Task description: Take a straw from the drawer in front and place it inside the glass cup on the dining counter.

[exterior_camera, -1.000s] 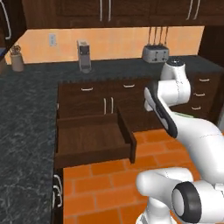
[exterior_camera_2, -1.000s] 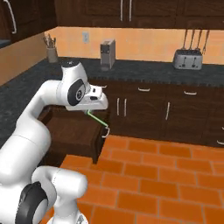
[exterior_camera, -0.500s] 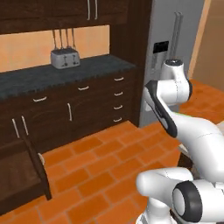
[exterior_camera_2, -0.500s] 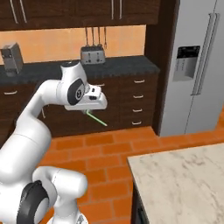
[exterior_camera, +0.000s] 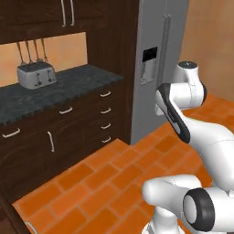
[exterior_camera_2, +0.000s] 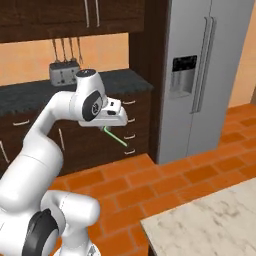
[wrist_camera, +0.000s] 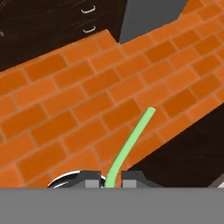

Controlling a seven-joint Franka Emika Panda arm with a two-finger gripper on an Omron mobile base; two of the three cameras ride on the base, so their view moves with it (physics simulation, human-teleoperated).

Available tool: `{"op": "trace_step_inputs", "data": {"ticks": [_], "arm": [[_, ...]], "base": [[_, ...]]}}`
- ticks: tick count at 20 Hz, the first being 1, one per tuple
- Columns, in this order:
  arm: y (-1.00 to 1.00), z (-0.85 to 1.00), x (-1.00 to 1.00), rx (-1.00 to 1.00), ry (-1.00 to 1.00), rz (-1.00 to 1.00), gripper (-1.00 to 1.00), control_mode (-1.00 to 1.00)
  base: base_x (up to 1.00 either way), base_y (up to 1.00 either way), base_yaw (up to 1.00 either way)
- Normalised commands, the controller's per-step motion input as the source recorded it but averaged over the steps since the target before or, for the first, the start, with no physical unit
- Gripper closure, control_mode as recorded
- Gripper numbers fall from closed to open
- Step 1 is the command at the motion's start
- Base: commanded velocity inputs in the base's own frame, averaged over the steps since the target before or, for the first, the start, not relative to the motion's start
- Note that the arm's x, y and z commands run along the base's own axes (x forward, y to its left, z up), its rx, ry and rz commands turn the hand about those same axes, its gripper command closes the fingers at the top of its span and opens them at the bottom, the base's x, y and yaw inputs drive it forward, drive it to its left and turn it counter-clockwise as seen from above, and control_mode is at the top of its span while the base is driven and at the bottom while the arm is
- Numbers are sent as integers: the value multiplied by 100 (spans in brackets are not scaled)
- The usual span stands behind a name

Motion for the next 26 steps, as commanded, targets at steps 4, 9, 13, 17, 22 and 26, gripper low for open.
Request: {"op": "trace_step_inputs", "data": {"ticks": [4,9,13,17,22,26], "arm": [[0,0,0,0,0,0,100,100],[0,0,0,0,0,0,100,100],[0,0,0,0,0,0,100,100],[0,0,0,0,0,0,100,100],[0,0,0,0,0,0,100,100],[0,0,0,0,0,0,100,100]], "base": [[100,19,-36],[91,-1,-51],[73,-1,-59],[71,0,-61],[81,12,-57],[93,53,-53]]}}
